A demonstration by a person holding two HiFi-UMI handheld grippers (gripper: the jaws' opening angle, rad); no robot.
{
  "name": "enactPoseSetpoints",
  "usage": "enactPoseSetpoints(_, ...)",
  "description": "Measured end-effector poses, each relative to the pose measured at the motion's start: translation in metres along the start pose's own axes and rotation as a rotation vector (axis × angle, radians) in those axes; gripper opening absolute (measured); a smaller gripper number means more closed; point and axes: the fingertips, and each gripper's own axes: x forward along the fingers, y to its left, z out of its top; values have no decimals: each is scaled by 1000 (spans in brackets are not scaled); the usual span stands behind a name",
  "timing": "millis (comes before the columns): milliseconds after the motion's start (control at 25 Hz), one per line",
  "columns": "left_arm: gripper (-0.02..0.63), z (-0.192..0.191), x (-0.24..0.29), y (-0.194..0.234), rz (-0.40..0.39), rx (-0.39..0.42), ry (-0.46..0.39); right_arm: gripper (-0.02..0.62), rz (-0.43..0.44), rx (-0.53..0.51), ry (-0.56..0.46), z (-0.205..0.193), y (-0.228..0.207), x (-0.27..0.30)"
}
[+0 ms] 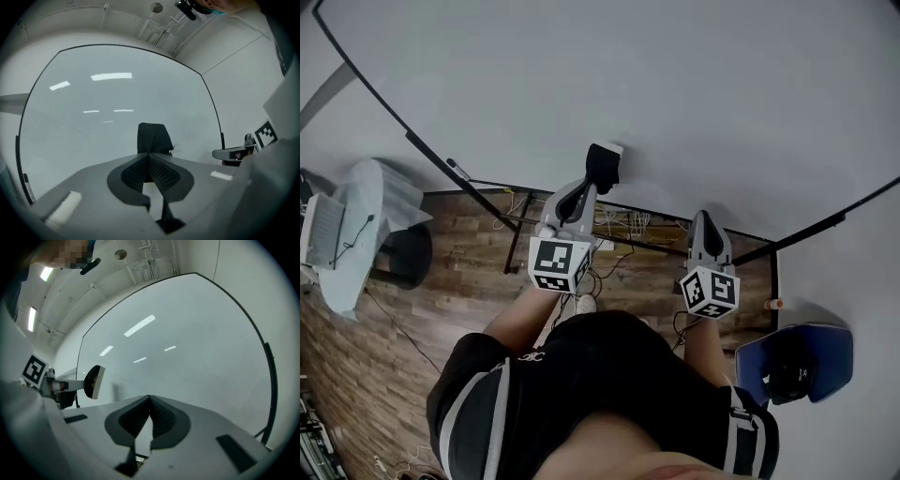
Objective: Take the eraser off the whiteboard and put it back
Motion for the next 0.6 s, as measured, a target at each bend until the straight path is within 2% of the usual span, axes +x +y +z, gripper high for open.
enactPoseSetpoints(200, 14, 15, 23, -23, -34, 41, -28, 6, -76, 8, -3, 1, -29, -25)
enactPoseSetpoints(400, 14, 27, 43, -26, -1, 104, -47, 6, -148, 13, -6, 2, -56, -51)
enactPoseSetpoints(600, 14, 24, 64, -30, 19, 140, -21, 6, -211, 20, -5, 2, -79, -73)
